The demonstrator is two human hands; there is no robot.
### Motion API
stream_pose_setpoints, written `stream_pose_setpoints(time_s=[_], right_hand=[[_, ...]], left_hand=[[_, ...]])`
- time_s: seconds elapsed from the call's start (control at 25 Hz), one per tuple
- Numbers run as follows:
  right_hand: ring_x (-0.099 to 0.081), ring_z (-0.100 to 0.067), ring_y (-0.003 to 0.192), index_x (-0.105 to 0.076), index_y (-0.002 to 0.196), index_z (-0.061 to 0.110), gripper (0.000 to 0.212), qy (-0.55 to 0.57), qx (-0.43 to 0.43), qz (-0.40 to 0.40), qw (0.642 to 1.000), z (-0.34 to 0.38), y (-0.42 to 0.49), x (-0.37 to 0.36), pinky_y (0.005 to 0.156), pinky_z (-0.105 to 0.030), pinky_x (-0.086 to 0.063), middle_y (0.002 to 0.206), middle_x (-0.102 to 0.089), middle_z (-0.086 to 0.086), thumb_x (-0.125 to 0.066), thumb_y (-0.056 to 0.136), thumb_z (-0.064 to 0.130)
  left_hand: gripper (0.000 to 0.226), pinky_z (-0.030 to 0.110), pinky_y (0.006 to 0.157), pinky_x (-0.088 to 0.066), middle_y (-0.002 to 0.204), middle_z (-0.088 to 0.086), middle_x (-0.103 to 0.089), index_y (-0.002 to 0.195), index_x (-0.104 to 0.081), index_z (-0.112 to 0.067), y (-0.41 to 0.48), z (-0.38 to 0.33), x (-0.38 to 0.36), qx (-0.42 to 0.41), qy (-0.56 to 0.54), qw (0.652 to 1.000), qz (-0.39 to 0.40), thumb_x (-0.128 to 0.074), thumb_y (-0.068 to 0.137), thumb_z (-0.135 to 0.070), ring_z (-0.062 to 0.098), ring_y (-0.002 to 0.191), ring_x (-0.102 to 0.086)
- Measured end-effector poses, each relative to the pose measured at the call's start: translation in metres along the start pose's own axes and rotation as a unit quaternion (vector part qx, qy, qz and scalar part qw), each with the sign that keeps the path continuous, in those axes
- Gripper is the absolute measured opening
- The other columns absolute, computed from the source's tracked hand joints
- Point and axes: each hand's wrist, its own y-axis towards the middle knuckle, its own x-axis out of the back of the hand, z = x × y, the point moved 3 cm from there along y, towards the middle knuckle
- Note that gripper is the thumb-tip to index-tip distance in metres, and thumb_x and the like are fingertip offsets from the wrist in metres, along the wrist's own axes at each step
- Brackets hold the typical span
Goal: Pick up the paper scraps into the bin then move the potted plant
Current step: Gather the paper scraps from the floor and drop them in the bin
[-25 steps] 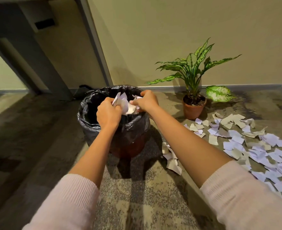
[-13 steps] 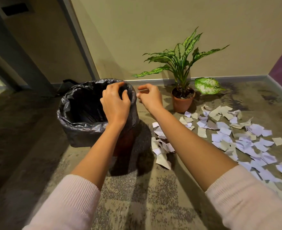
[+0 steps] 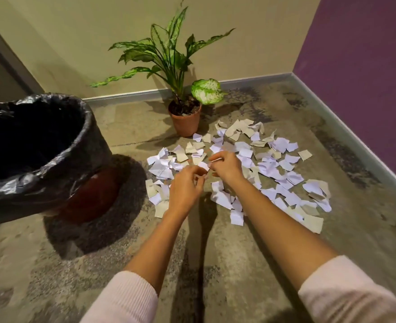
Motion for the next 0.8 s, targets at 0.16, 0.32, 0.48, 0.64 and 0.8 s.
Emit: stream_pose_setpoints(time_s=[0.16,0.32,0.48,0.64,0.8], right_hand=[[-0.068,-0.030,0.089,-0.071,0.096,0.017,0.018,-0.074,-0.048,-0.003,0.996,-0.062,0.007,0.030,0.080,-0.041,-0.059,0.101,-0.070,-0.008,-0.065,0.081,0.007],[-0.063,-0.029,0.101,-0.069,0.104,0.018,0.026,-0.175,-0.050,0.005,0.983,-0.110,0.014,0.051,0.084,-0.034,-0.053,0.113,-0.067,-0.008,-0.066,0.080,0.010],[-0.061,-0.026,0.105,-0.068,0.106,0.019,0.032,-0.223,-0.010,0.061,0.973,-0.132,0.021,0.061,0.087,-0.034,-0.053,0.116,-0.064,-0.007,-0.065,0.076,0.010],[-0.043,-0.025,0.120,-0.061,0.113,0.020,0.041,-0.285,0.015,0.138,0.948,-0.142,0.018,0.057,0.098,-0.038,-0.046,0.126,-0.047,-0.009,-0.062,0.074,0.010],[-0.048,-0.028,0.115,-0.061,0.109,0.020,0.033,-0.349,0.037,0.147,0.925,-0.142,0.014,0.053,0.092,-0.041,-0.050,0.117,-0.055,-0.011,-0.056,0.080,0.005]], left_hand=[[0.020,0.031,0.078,-0.053,0.102,-0.003,-0.070,0.107,-0.068,-0.018,-0.018,-0.001,-0.063,0.044,0.019,0.985,0.165,-0.065,0.090,-0.026,0.012,0.086,-0.063],[0.035,0.029,0.079,-0.051,0.109,0.005,-0.068,0.107,-0.067,-0.012,-0.027,-0.001,-0.115,0.038,0.037,0.960,0.275,-0.078,0.076,-0.025,0.019,0.091,-0.063],[0.041,0.031,0.071,-0.047,0.098,0.001,-0.060,0.099,-0.064,-0.018,-0.022,0.000,-0.138,-0.005,0.093,0.943,0.318,-0.084,0.066,-0.031,0.021,0.089,-0.058],[0.023,0.027,0.055,-0.035,0.077,-0.003,-0.056,0.081,-0.061,-0.018,-0.013,-0.001,-0.138,-0.004,0.115,0.936,0.334,-0.080,0.071,-0.027,0.016,0.072,-0.050],[0.018,0.028,0.057,-0.038,0.078,0.000,-0.058,0.075,-0.058,-0.019,-0.016,0.006,-0.131,0.017,0.110,0.947,0.302,-0.075,0.078,-0.027,0.020,0.074,-0.054]])
